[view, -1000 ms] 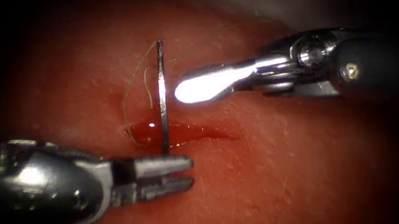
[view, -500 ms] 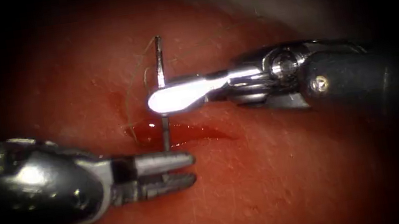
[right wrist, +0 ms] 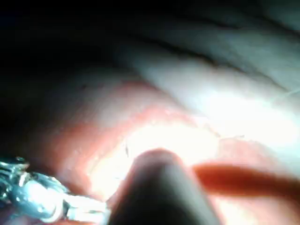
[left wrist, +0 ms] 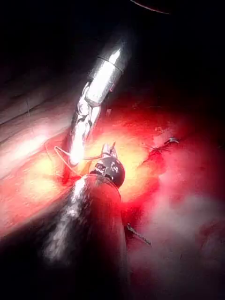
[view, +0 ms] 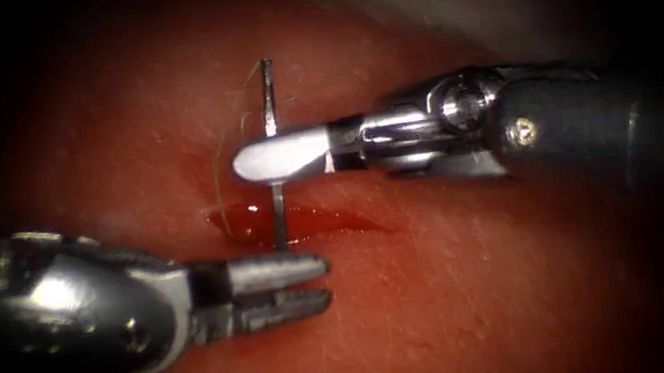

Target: Wound Closure

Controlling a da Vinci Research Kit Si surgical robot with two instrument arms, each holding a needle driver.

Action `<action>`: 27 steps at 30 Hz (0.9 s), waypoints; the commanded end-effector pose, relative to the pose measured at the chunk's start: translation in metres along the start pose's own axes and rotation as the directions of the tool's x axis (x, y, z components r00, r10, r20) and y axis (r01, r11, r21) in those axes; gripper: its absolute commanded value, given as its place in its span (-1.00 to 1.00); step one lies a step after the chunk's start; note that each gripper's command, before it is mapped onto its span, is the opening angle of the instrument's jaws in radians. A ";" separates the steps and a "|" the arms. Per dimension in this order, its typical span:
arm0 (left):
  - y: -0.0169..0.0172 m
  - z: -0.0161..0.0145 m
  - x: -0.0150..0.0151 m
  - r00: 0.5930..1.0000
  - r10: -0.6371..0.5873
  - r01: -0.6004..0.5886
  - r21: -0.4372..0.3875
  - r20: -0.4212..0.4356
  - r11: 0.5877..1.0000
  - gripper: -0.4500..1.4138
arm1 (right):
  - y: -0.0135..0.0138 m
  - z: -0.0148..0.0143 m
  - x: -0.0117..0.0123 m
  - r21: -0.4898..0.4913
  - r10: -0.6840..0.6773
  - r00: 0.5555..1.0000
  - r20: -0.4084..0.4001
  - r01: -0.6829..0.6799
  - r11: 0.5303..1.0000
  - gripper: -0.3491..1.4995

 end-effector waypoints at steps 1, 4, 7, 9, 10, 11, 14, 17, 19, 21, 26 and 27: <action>0.0005 0.0006 -0.0002 1.000 0.000 0.000 -0.001 0.000 1.000 -0.89 | 0.0002 0.0007 0.0005 0.005 0.015 1.000 0.015 -0.015 1.000 -1.00; 0.0006 0.0007 -0.0001 1.000 0.000 0.000 -0.004 -0.003 1.000 -0.89 | 0.0002 0.0008 0.0005 0.006 0.039 0.999 0.018 -0.039 0.999 -1.00; 0.0006 0.0008 0.0000 1.000 -0.001 0.001 -0.005 -0.004 1.000 -0.77 | 0.0004 0.0007 0.0009 0.007 0.038 0.999 0.021 -0.038 0.999 -1.00; 0.0002 0.0010 0.0002 0.994 -0.104 0.104 -0.018 -0.022 0.994 -0.16 | 0.0009 0.0005 0.0011 0.006 0.041 0.999 0.020 -0.041 0.999 -1.00; 0.0001 0.0011 0.0003 0.991 -0.134 0.134 -0.023 -0.027 0.991 -0.08 | 0.0012 0.0003 0.0011 0.005 0.027 0.999 0.018 -0.027 1.000 -1.00; -0.0001 0.0011 0.0004 0.977 -0.212 0.211 -0.030 -0.033 0.977 0.00 | 0.0013 0.0002 0.0012 0.004 0.014 1.000 0.015 -0.014 1.000 -1.00; -0.0003 0.0010 0.0010 0.866 -0.496 0.487 -0.110 -0.067 0.866 0.10 | 0.0023 -0.0001 0.0014 -0.002 -0.076 0.997 0.003 0.076 0.997 -1.00; -0.0004 -0.0002 0.0017 0.830 -0.550 0.519 -0.228 -0.095 0.824 0.19 | 0.0026 -0.0005 0.0018 -0.017 -0.205 0.978 -0.022 0.205 0.979 -1.00; -0.0005 -0.0007 0.0019 0.828 -0.551 0.512 -0.265 -0.101 0.817 0.19 | 0.0026 -0.0008 0.0020 -0.028 -0.251 0.967 -0.036 0.250 0.968 -1.00; -0.0003 -0.0015 0.0020 0.814 -0.574 0.524 -0.316 -0.088 0.791 0.18 | 0.0027 -0.0012 0.0022 -0.035 -0.302 0.952 -0.042 0.301 0.953 -1.00; -0.0005 -0.0039 0.0008 0.726 -0.682 0.645 -0.431 0.087 0.631 -0.06 | 0.0023 -0.0021 0.0028 -0.036 -0.429 0.901 -0.067 0.428 0.903 -1.00; -0.0005 -0.0039 0.0008 0.726 -0.682 0.645 -0.431 0.087 0.631 -0.06 | 0.0023 -0.0021 0.0028 -0.036 -0.429 0.901 -0.067 0.428 0.903 -1.00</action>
